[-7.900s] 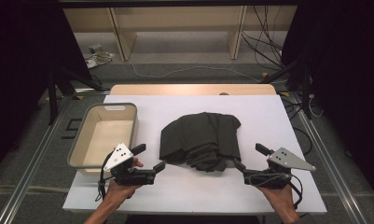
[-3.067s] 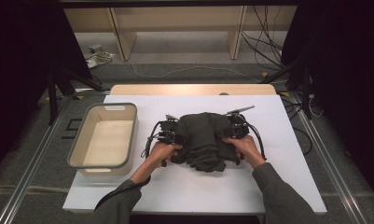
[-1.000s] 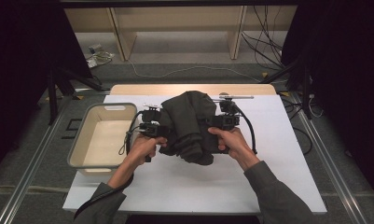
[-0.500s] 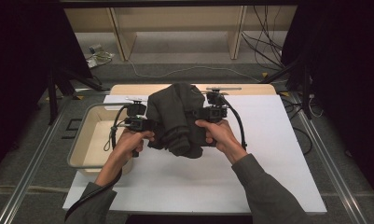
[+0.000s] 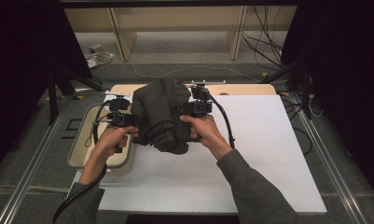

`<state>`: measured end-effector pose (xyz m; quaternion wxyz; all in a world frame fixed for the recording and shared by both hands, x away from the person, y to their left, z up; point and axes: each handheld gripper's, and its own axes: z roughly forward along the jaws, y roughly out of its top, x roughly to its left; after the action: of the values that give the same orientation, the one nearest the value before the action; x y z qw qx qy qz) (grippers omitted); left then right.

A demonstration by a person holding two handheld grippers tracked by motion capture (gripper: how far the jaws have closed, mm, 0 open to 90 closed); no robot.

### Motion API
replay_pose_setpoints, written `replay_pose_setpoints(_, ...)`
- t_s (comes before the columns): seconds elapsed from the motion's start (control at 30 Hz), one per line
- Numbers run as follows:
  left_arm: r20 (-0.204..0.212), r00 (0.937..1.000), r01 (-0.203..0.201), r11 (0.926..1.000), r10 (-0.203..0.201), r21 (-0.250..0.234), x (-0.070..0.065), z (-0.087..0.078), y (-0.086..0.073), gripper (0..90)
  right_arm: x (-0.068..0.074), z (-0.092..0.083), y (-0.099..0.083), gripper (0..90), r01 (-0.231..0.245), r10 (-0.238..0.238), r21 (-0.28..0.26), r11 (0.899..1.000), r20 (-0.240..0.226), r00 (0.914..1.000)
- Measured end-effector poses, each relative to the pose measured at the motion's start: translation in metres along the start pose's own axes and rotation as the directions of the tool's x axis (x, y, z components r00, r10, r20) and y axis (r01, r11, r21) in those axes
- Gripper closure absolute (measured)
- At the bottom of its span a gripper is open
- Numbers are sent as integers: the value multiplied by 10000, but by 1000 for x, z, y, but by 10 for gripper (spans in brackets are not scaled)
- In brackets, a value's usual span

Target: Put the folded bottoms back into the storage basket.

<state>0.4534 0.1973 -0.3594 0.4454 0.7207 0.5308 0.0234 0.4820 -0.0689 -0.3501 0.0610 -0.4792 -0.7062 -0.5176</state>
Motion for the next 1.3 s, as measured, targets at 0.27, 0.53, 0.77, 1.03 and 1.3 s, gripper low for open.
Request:
replay_pose_setpoints(0.27, -210, 9998, 34, 10000, -34, -28, 16, -21, 3, 812, 17, 19, 4, 683, -59, 59, -1, 10000, -145, 9999)
replay_pose_setpoints(0.53, -467, 9989, 60, 9999, -65, -109, 29, -40, 3, 812, 34, 39, 8, 683, -68, 69, 17, 10000, -279, 9996)
replay_pose_setpoints(0.77, -556, 9984, 115, 9998, -124, -159, 38, -52, 3, 812, 44, 50, 9, 683, -59, 62, 71, 10000, -375, 9993)
replay_pose_setpoints(1.03, -697, 9973, 196, 9996, -210, -212, 48, -65, 1, 812, 56, 62, 10, 682, 11, -7, 92, 10000, -393, 9992)
replay_pose_setpoints(1.3, -892, 9954, 338, 9991, -361, -266, 59, -76, -1, 812, 66, 76, 11, 682, -58, 65, 159, 9999, -448, 9990)
